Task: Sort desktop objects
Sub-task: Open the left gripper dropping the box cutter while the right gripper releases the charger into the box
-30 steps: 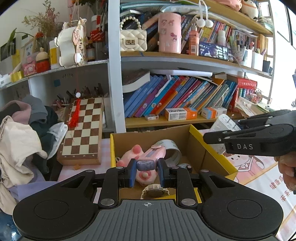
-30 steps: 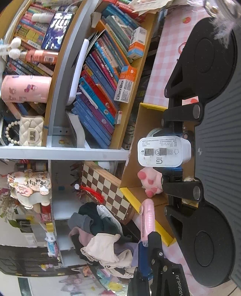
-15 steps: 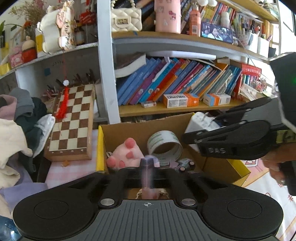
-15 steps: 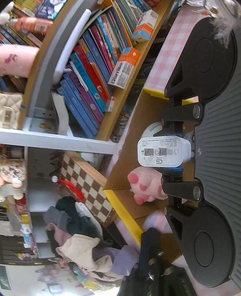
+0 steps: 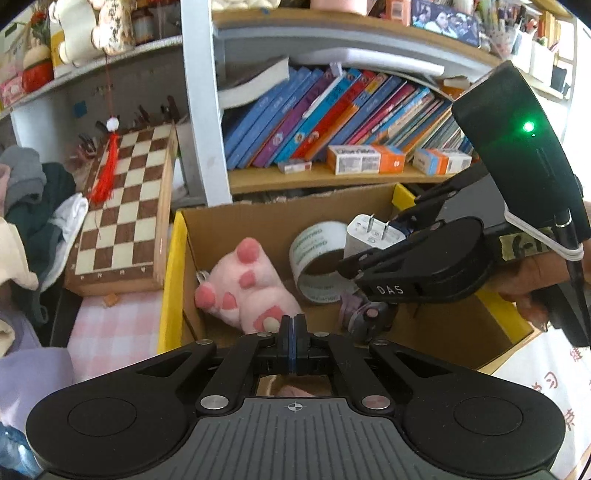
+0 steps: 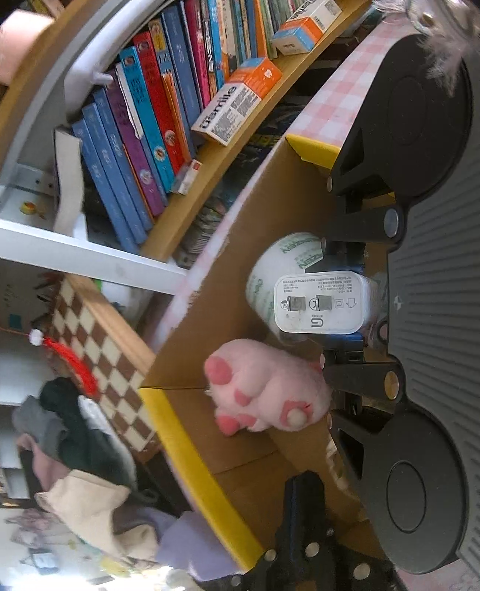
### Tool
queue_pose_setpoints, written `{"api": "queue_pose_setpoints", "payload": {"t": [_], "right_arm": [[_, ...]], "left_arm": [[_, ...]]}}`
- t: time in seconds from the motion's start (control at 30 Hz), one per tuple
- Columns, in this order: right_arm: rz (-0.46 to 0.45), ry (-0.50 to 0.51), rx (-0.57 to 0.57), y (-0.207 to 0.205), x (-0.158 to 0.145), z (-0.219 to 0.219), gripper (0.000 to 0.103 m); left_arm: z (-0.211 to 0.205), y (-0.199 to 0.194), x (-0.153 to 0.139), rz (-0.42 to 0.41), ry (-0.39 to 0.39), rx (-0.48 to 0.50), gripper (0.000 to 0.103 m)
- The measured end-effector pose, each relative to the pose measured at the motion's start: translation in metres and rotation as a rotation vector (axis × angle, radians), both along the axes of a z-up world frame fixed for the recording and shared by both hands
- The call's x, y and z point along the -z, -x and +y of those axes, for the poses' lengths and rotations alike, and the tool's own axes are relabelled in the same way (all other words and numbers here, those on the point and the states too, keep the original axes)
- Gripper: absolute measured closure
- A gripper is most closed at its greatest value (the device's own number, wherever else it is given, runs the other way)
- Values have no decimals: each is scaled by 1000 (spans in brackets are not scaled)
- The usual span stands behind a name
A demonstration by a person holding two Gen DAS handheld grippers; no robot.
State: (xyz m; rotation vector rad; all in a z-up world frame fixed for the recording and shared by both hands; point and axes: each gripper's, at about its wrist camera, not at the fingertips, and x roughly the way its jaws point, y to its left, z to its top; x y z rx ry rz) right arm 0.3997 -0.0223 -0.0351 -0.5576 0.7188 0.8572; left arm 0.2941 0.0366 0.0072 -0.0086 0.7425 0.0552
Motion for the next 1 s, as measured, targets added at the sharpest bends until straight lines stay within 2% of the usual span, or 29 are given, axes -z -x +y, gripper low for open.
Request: {"api": "queue_pose_setpoints", "payload": {"t": [0.2, 0.3, 0.4, 0.47, 0.5, 0.53, 0.57, 0.63, 0.73, 1.0], "right_arm": [[11, 72, -9, -7, 12, 8, 78], [12, 69, -8, -9, 12, 9, 78], [13, 48, -1, -8, 9, 8, 73], [4, 26, 8, -6, 5, 6, 58], [-1, 14, 12, -5, 4, 4, 38], [-16, -3, 14, -2, 0, 3, 30], [-30, -20, 15, 0, -4, 1, 29], [-36, -51, 18, 3, -11, -2, 28], [-47, -90, 34, 8, -20, -8, 24], [-52, -168, 66, 24, -36, -23, 22]], "left_arm": [[2, -4, 5, 25, 8, -5, 103], [3, -5, 7, 32, 4, -19, 98], [5, -5, 7, 35, 3, -26, 95], [5, -4, 7, 33, -6, -31, 88], [5, -4, 7, 31, -9, -33, 81], [4, -3, 6, 26, -14, -38, 70], [4, -2, 5, 22, -20, -42, 64], [3, 1, 3, 2, -32, -52, 44], [3, 4, -2, -27, -45, -64, 31], [-2, 21, -16, -91, -82, -79, 22]]}}
